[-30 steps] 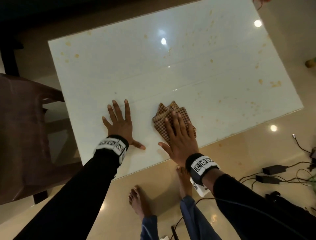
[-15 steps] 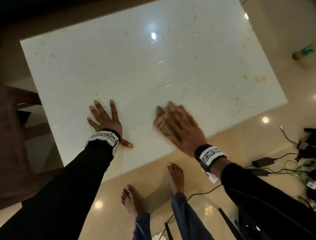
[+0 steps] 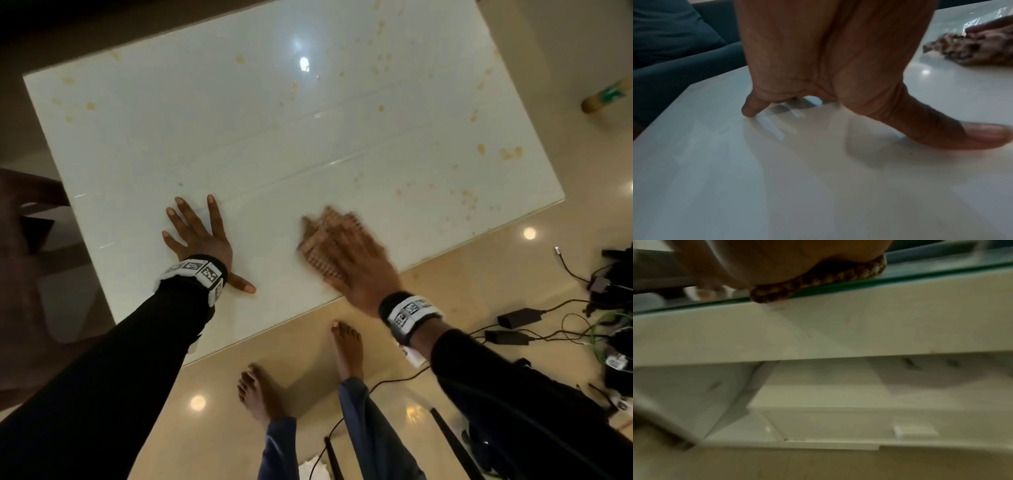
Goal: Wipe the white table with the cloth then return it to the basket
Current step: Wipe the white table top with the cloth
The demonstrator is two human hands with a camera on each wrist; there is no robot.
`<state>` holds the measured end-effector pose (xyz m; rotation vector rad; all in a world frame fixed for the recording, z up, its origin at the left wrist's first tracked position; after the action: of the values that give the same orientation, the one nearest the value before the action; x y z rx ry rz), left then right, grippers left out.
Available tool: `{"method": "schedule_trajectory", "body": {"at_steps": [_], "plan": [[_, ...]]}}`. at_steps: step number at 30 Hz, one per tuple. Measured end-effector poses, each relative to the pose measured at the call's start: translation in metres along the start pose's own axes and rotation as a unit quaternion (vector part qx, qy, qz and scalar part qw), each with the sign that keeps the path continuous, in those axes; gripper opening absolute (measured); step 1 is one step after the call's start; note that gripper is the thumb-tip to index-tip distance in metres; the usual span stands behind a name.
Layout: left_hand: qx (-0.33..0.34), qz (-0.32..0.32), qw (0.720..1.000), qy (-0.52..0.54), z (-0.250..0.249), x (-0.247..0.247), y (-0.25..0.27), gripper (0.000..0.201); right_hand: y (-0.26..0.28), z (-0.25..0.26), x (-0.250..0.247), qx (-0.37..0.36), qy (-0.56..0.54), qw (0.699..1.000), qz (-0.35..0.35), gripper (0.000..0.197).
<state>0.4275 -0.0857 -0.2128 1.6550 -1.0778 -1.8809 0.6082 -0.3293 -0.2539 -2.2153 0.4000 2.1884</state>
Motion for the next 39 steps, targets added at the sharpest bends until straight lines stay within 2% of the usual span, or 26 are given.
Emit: {"method": "schedule_trajectory", "body": {"at_steps": [2, 4, 6, 8, 11, 13, 15, 16, 18, 20, 21, 23, 25, 26, 28, 30, 32, 33, 34, 35, 37, 39], "plan": [[0.000, -0.004, 1.000, -0.001, 0.000, 0.002, -0.002, 0.200, 0.007, -0.045, 0.000, 0.150, 0.001, 0.989, 0.016, 0.076], [0.004, -0.006, 1.000, -0.002, 0.001, 0.004, -0.005, 0.201, 0.011, -0.062, 0.002, 0.286, -0.014, 0.957, 0.033, 0.076], [0.006, -0.009, 1.000, 0.012, 0.001, 0.005, -0.004, 0.201, 0.001, -0.044, 0.000, 0.340, -0.021, 0.939, 0.045, 0.078], [0.010, -0.010, 1.000, 0.013, 0.002, 0.005, -0.004, 0.201, -0.005, -0.007, -0.003, 0.300, -0.020, 0.953, 0.037, 0.079], [0.018, -0.016, 1.000, 0.010, 0.002, 0.005, -0.004, 0.202, -0.001, 0.044, -0.002, 0.130, -0.018, 0.990, 0.044, 0.081], [0.062, -0.028, 0.998, 0.001, 0.003, 0.002, 0.001, 0.199, 0.004, 0.048, 0.000, 0.016, 0.003, 0.999, 0.048, 0.083], [0.143, -0.036, 0.988, -0.045, 0.006, 0.000, 0.004, 0.195, 0.001, 0.019, 0.002, -0.043, 0.031, 0.998, 0.034, 0.081], [0.172, -0.029, 0.983, -0.058, 0.005, -0.002, 0.005, 0.192, -0.002, -0.003, 0.003, -0.029, 0.028, 0.999, 0.027, 0.080], [0.182, -0.022, 0.982, -0.030, -0.001, -0.009, 0.000, 0.190, -0.003, -0.052, 0.004, 0.101, -0.001, 0.995, 0.023, 0.078], [0.161, -0.046, 0.986, -0.004, -0.009, -0.021, -0.011, 0.189, 0.000, -0.087, 0.005, 0.277, -0.030, 0.960, 0.028, 0.079], [0.154, -0.059, 0.986, 0.001, -0.013, -0.027, -0.019, 0.190, -0.002, -0.093, 0.007, 0.343, -0.043, 0.938, 0.030, 0.082], [0.137, -0.062, 0.988, 0.018, -0.021, -0.039, -0.033, 0.193, -0.017, -0.083, 0.007, 0.410, -0.059, 0.909, 0.042, 0.092], [0.108, -0.063, 0.992, 0.033, -0.023, -0.044, -0.042, 0.197, -0.036, -0.053, 0.001, 0.408, -0.063, 0.910, 0.049, 0.094], [0.095, -0.062, 0.993, 0.033, -0.023, -0.044, -0.044, 0.199, -0.042, -0.032, -0.001, 0.380, -0.058, 0.922, 0.048, 0.092], [0.076, -0.059, 0.995, 0.026, -0.022, -0.042, -0.047, 0.201, -0.048, 0.013, -0.003, 0.269, -0.049, 0.961, 0.047, 0.088], [0.071, -0.056, 0.996, 0.021, -0.021, -0.041, -0.049, 0.201, -0.052, 0.042, -0.005, 0.126, -0.049, 0.989, 0.054, 0.086], [0.061, -0.051, 0.997, 0.022, -0.023, -0.044, -0.050, 0.200, -0.064, 0.032, -0.005, 0.016, -0.020, 0.999, 0.028, 0.086], [0.054, -0.048, 0.997, 0.021, -0.025, -0.044, -0.050, 0.201, -0.070, 0.015, -0.006, -0.013, -0.002, 1.000, 0.009, 0.086], [0.046, -0.044, 0.998, 0.016, -0.027, -0.045, -0.050, 0.202, -0.077, -0.008, -0.006, -0.017, 0.006, 1.000, -0.001, 0.085], [0.038, -0.040, 0.998, 0.011, -0.028, -0.045, -0.050, 0.203, -0.081, -0.034, -0.006, 0.012, -0.001, 1.000, 0.000, 0.084], [0.025, -0.032, 0.999, 0.007, -0.030, -0.047, -0.048, 0.204, -0.088, -0.081, -0.007, 0.157, -0.033, 0.987, 0.009, 0.083], [0.019, -0.029, 0.999, 0.004, -0.031, -0.050, -0.046, 0.204, -0.096, -0.100, -0.008, 0.311, -0.051, 0.949, 0.020, 0.084]]}}
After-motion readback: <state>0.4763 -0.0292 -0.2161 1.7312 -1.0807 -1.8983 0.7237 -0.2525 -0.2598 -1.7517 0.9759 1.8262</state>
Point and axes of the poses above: each hand's wrist, its own y-axis away from the middle knuckle, its own x-axis out of the palm, z = x × y, the point moved 1 cm from there along -y, towards the middle knuckle, and after that the axes turned 12 degrees about y, right-handed, at the moved point
